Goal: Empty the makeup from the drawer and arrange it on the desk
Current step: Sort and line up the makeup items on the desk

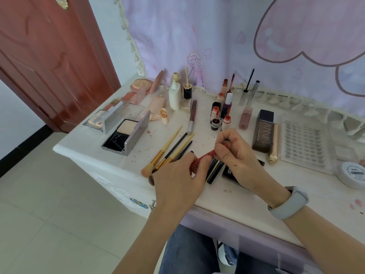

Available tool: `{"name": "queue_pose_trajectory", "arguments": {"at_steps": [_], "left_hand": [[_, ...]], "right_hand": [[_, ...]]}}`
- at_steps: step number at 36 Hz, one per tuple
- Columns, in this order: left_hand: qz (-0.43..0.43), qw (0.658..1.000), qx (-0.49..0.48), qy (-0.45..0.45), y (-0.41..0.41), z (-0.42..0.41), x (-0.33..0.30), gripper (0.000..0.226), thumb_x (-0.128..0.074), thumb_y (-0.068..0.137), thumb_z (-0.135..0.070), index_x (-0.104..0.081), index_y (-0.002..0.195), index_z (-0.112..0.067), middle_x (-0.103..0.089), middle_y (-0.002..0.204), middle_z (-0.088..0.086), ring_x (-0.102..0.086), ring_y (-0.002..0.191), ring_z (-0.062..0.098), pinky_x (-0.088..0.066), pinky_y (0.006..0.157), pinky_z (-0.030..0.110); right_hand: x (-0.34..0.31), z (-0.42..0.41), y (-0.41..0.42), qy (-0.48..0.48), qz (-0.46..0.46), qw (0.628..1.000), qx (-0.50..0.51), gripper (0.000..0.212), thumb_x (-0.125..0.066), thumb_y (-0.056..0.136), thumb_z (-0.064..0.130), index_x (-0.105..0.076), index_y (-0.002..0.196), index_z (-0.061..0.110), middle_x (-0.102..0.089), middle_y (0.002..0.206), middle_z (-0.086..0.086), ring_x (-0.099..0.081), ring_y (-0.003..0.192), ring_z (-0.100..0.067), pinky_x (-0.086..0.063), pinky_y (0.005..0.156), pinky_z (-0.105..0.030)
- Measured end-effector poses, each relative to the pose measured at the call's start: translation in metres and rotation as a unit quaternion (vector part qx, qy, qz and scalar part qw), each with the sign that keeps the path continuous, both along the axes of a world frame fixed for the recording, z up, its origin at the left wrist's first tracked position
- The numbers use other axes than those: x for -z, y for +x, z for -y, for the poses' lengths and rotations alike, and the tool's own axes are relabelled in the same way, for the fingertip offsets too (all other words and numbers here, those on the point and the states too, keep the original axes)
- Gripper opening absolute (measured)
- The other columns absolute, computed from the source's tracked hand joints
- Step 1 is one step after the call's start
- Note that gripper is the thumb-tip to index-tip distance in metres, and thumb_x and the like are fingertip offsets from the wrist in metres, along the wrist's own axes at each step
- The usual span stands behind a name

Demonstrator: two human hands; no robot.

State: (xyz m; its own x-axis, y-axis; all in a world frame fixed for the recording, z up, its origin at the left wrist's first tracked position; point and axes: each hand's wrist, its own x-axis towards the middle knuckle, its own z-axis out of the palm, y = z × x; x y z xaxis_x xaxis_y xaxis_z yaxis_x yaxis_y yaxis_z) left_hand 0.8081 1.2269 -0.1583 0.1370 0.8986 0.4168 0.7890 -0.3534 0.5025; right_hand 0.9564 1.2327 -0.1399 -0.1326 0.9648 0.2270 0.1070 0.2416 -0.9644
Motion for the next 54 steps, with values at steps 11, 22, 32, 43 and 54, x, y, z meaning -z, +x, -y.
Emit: {"name": "queue_pose_trajectory", "arguments": {"at_steps": [11, 22, 32, 43, 54], "left_hand": [[0.009, 0.996, -0.039, -0.081, -0.004, 0.001, 0.003, 0.066, -0.025, 0.076, -0.080, -0.033, 0.045, -0.022, -0.031, 0.038, -0.008, -0.036, 0.042, 0.007, -0.030, 0.053, 0.017], [0.104, 0.988, -0.001, -0.115, -0.028, -0.003, -0.005, 0.032, -0.036, 0.090, -0.045, -0.059, 0.076, -0.028, -0.050, 0.057, -0.009, -0.047, 0.055, 0.008, -0.034, 0.056, 0.021], [-0.057, 0.995, -0.019, -0.078, -0.019, 0.004, 0.002, 0.025, -0.057, 0.089, -0.017, -0.064, 0.113, -0.015, -0.059, 0.092, 0.001, -0.056, 0.083, 0.018, -0.017, 0.072, 0.017], [-0.110, 0.989, -0.081, 0.051, -0.014, -0.005, 0.019, 0.006, -0.066, 0.080, -0.019, -0.065, 0.076, -0.016, -0.063, 0.074, -0.001, -0.055, 0.076, 0.025, -0.036, 0.070, 0.039], [-0.075, 0.987, -0.113, 0.087, -0.014, -0.007, 0.026, 0.007, -0.072, 0.077, -0.017, -0.067, 0.082, -0.016, -0.061, 0.084, 0.003, -0.051, 0.081, 0.026, -0.025, 0.076, 0.035]], "right_hand": [[0.001, 0.000, 0.003, 0.036, 0.029, 0.998, -0.029, 0.003, -0.043, 0.088, 0.016, -0.044, 0.088, 0.019, -0.041, 0.071, -0.006, -0.042, 0.063, -0.026, -0.041, 0.061, -0.028], [-0.008, -0.012, 0.031, 0.035, -0.005, 0.998, 0.052, 0.023, -0.041, 0.092, -0.005, -0.047, 0.091, 0.017, -0.054, 0.072, -0.006, -0.050, 0.061, -0.003, -0.041, 0.058, -0.013], [0.007, -0.012, 0.015, -0.009, 0.273, 0.957, 0.101, 0.025, -0.053, 0.093, 0.013, -0.058, 0.116, 0.021, -0.062, 0.094, 0.014, -0.059, 0.095, -0.007, -0.043, 0.086, -0.019], [0.009, -0.016, 0.006, 0.074, 0.397, 0.915, 0.025, 0.018, -0.052, 0.092, 0.011, -0.063, 0.106, 0.015, -0.045, 0.103, 0.011, -0.049, 0.090, -0.007, -0.040, 0.081, -0.012], [0.014, -0.026, -0.003, 0.124, 0.424, 0.896, -0.036, 0.024, -0.050, 0.092, 0.004, -0.061, 0.111, 0.013, -0.055, 0.117, 0.000, -0.054, 0.099, -0.015, -0.043, 0.088, -0.027]]}}
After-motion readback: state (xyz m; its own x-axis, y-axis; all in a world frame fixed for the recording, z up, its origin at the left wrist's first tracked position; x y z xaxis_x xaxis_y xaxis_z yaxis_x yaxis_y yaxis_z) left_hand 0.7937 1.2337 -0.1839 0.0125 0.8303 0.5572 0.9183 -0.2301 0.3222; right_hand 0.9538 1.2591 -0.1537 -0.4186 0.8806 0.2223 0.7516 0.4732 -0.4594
